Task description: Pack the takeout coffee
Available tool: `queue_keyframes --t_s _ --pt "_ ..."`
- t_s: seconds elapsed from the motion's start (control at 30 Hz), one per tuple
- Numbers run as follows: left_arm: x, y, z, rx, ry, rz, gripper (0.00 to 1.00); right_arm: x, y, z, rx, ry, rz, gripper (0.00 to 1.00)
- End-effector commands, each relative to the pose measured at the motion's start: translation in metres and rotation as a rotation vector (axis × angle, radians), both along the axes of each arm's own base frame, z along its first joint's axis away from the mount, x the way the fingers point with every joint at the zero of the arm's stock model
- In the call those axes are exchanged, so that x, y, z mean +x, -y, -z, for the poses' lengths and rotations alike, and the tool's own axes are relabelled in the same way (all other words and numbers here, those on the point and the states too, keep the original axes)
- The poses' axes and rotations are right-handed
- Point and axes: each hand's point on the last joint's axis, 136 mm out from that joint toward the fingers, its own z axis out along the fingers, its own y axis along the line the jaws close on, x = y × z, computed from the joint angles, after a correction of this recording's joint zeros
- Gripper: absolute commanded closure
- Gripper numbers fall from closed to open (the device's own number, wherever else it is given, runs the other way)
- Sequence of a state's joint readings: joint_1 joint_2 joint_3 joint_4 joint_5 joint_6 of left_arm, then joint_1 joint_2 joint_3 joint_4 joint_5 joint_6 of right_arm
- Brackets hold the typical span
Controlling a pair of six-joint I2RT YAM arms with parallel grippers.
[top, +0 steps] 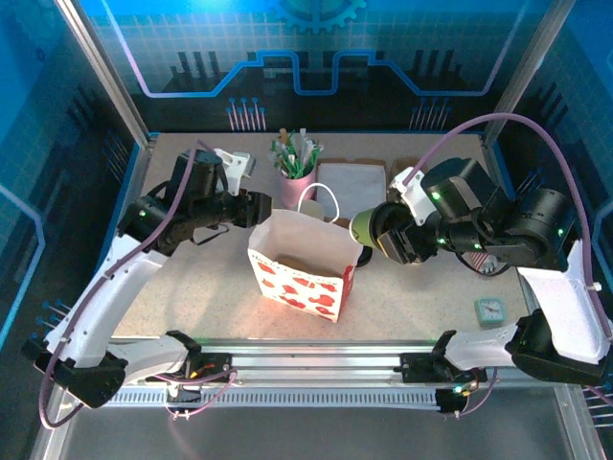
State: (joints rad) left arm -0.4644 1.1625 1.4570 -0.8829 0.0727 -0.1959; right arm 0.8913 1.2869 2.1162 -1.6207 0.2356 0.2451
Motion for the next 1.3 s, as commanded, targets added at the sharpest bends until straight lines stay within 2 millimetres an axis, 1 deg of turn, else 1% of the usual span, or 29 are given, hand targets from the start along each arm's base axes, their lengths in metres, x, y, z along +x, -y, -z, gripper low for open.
queue_keyframes --t_s 0.0,0.13,0.27,0.47,0.67,0.83,0.97,1.27 --pt "-0.013 -0.026 0.000 0.106 -0.009 -0.048 0.50 -0.008 -0.005 0.000 -0.032 -0.011 -0.053 0.54" --pt "-0.018 -0.030 0.023 0.155 -0.078 -0.049 0.52 -0.005 -0.027 0.003 -0.053 -0.016 -0.112 0.54" --pt "-0.020 -0.028 0.038 0.161 -0.123 -0.038 0.54 0.000 -0.046 0.008 -0.088 -0.026 -0.154 0.54" --pt "-0.015 -0.028 0.041 0.156 -0.107 -0.051 0.54 0.010 -0.065 0.023 -0.140 -0.062 -0.169 0.54" --pt "-0.012 -0.024 0.047 0.153 -0.118 -0.046 0.54 0.015 -0.078 0.047 -0.207 -0.123 -0.185 0.54" --pt "-0.011 -0.027 0.052 0.165 -0.115 -0.053 0.55 0.016 -0.090 0.066 -0.245 -0.179 -0.208 0.55" --pt "-0.011 -0.027 0.053 0.170 -0.114 -0.052 0.55 0.016 -0.098 0.076 -0.259 -0.215 -0.229 0.56" --pt "-0.011 -0.026 0.051 0.164 -0.097 -0.045 0.55 0.019 -0.104 0.106 -0.352 -0.276 -0.239 0.56"
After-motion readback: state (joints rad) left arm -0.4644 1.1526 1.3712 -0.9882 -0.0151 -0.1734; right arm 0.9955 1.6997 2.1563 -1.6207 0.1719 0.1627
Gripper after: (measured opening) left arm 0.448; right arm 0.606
